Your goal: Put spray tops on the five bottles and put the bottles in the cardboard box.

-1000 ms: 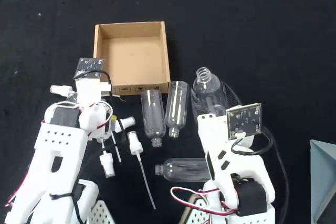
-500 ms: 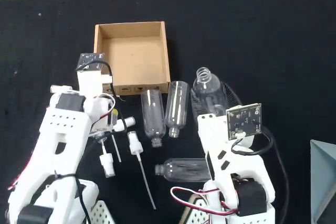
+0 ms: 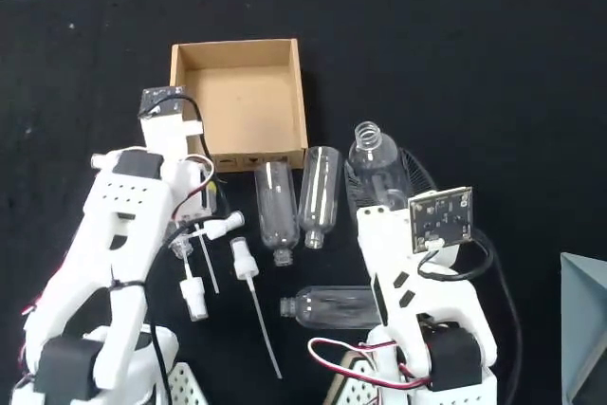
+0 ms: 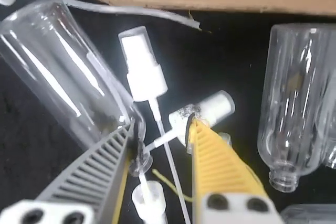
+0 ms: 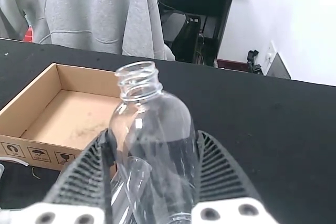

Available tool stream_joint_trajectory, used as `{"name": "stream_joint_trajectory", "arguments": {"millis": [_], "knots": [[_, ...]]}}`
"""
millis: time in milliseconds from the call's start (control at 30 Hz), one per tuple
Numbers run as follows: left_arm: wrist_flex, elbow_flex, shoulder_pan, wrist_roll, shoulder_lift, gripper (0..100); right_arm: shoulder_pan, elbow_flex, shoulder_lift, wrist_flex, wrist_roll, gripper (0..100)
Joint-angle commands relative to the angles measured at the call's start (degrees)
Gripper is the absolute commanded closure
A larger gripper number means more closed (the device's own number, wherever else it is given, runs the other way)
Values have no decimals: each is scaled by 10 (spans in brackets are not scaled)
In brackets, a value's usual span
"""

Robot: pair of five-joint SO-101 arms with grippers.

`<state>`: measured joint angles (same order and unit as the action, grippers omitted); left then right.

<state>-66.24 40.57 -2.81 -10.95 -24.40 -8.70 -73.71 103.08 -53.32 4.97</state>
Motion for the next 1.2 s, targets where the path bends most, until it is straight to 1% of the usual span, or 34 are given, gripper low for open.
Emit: {"name": "stream_joint_trajectory", "arguments": {"millis": [0,167,300,467,733,1000,1167], "knots": [[30,-34,17,-9,11,852,14,2,48,15,3,973],[48,-31,39,-9,25,852,14,2,48,15,3,972],[51,-34,36,-9,37,852,14,2,48,15,3,972],[86,-29,36,-9,60,852,14,-2,48,18,5,972],[114,-31,35,-10,114,852,13,-2,48,18,14,972],[120,-35,35,-10,149,852,13,-2,49,18,14,972],[164,-12,39,-10,150,852,13,-2,50,18,14,972]]}}
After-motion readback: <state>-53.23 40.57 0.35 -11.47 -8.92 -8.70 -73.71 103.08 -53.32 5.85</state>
